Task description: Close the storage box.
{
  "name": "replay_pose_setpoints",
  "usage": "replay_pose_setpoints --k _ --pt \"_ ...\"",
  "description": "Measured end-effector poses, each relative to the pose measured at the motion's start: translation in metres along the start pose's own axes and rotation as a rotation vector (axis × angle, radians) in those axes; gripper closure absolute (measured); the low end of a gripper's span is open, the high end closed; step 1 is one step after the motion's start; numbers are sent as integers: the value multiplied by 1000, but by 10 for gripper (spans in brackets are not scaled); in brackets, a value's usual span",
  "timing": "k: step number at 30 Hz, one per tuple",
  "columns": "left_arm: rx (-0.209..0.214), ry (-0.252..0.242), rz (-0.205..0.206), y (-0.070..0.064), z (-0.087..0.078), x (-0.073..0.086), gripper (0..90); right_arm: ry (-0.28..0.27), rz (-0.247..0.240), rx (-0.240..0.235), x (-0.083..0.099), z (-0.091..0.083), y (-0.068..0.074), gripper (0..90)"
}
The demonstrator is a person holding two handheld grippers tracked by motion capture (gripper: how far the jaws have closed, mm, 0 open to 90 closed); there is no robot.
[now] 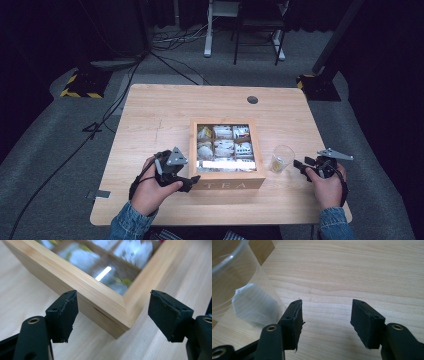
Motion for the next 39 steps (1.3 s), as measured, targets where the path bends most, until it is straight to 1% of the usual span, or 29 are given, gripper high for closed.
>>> replay_pose_setpoints --k 1,2,5,7,9,10,14,16,17,18,19,20,21,24,26,27,29,30,31,34,36,37,38,39 --pt "-5 -13 -7 2 -2 0 245 2 4 -1 0 1 0 434" --pt "-18 -29 -17 7 -7 1 240 1 6 -3 0 2 0 432" --pt "-53 -54 -38 21 -17 5 226 3 3 -2 0 5 -1 420" --pt "-89 -74 -57 34 -25 10 222 6 -2 8 0 6 -1 405" --pt "-135 -68 -64 45 -30 17 220 10 -8 14 0 8 -1 391" --pt "-150 -61 -69 50 -32 19 214 11 -18 20 0 9 -1 385" --pt "-183 -47 -118 73 -35 34 209 32 -29 19 3 14 -2 368" --pt "-195 -39 -141 81 -34 39 209 38 -31 21 4 16 -2 361" --pt "-200 -35 -142 85 -34 41 209 34 -34 24 4 16 -3 354" --pt "-195 -42 -150 87 -32 42 209 30 -36 27 4 16 -3 347" --pt "-199 -54 -138 91 -31 43 210 26 -38 30 4 16 -4 342" --pt "-204 -50 -130 93 -30 44 214 26 -36 35 5 16 -4 338" --pt "-207 -41 -131 95 -29 46 216 18 -38 40 5 16 -5 331" --pt "-224 -26 -167 104 -24 50 219 7 -45 55 6 17 -7 312" --pt "-234 -14 -197 111 -20 55 219 12 -53 56 5 18 -7 301" --pt "-240 -15 -211 115 -18 57 219 13 -61 60 5 18 -7 296" --pt "-247 -2 -240 122 -14 62 222 23 -89 80 5 19 -6 294" --pt "-249 1 -247 126 -11 65 222 28 -106 93 5 20 -5 290" --pt "-252 5 -255 129 -9 67 222 30 -110 93 5 20 -5 288" --pt "-255 20 -287 139 1 75 222 28 -108 92 4 21 -6 288" --pt "-260 15 -316 145 6 80 218 28 -106 92 4 21 -5 288" --pt "-268 18 -331 148 8 82 213 27 -107 92 4 21 -6 288" --pt "-274 19 -336 150 9 84 210 27 -107 92 4 21 -6 287" --pt "-292 15 -340 154 11 87 207 28 -108 89 4 21 -6 288"
Point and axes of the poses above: each handheld gripper's, and its own axes: z roughly forward along the jaws, x roughly out of its underside, y roughly to its left, the point moved 6 cm from there along z, roughly forward along the jaws, and after that the axes turned 11 degrees about y, right-handed, at the moved point
